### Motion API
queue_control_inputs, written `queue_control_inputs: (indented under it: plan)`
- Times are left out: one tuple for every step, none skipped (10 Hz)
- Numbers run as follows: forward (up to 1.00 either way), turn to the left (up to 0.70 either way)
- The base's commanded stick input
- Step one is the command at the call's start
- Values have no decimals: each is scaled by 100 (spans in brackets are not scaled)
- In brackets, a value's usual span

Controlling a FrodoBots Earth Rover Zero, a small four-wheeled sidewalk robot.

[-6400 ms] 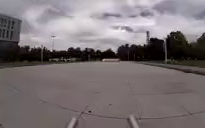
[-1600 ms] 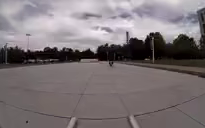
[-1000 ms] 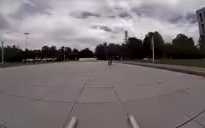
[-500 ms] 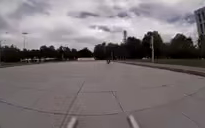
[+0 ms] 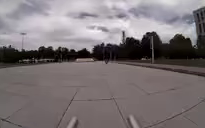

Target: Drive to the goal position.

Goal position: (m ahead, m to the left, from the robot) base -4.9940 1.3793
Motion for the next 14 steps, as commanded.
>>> queue_control_inputs:
  plan:
    - [70,1]
    - [70,1]
    - [70,1]
    - [70,1]
    - [70,1]
    - [70,1]
    - [70,1]
    - [70,1]
    - [70,1]
    - [70,1]
    - [70,1]
    - [70,1]
    - [70,1]
    - [70,1]
